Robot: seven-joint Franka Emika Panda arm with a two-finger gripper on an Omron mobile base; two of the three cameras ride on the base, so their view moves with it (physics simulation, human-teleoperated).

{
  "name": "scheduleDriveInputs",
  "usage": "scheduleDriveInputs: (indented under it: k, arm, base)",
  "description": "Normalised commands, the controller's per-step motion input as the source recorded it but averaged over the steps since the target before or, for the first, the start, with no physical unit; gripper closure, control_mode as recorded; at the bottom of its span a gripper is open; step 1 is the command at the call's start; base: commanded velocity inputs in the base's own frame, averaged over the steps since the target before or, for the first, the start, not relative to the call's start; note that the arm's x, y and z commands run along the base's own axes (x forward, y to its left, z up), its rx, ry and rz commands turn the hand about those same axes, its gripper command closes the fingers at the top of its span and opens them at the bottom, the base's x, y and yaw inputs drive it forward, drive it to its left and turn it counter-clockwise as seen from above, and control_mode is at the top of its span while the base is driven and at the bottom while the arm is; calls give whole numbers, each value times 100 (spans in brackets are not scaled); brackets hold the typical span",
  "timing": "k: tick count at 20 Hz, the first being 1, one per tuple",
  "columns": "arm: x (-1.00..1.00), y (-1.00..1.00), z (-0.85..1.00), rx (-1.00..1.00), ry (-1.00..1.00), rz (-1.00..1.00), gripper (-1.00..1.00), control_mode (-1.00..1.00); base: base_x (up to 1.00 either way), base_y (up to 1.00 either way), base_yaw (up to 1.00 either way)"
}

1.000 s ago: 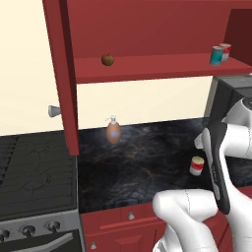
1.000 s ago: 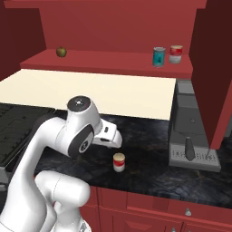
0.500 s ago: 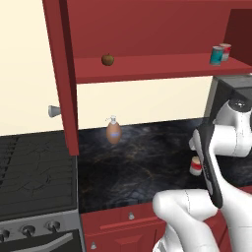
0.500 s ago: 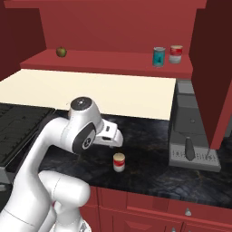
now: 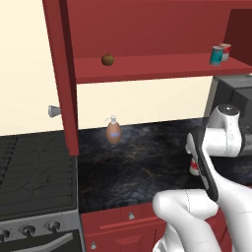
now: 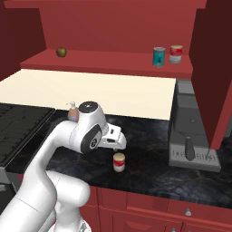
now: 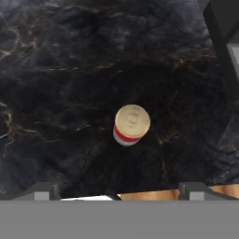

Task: Pick the cans from the counter and place them in their designated side in the cabinet.

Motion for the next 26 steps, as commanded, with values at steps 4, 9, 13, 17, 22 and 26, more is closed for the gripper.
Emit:
scheduleDriveInputs:
  k: [4,9,13,17,22,26]
  arm:
    - [25,-8,-33,0,4,0,-100,-100]
    - [23,-6,-30,0,4,0,-100,-100]
    - [15,-8,-28,1,2,0,-100,-100]
    - [11,-13,-25,3,0,0,-100,-100]
    - [14,-10,-26,3,0,0,-100,-100]
    - [20,-3,-25,3,0,0,-100,-100]
  base:
    - [0,0,0]
    - [0,0,0]
    - [0,0,0]
    - [0,0,0]
    - [0,0,0]
    - [0,0,0]
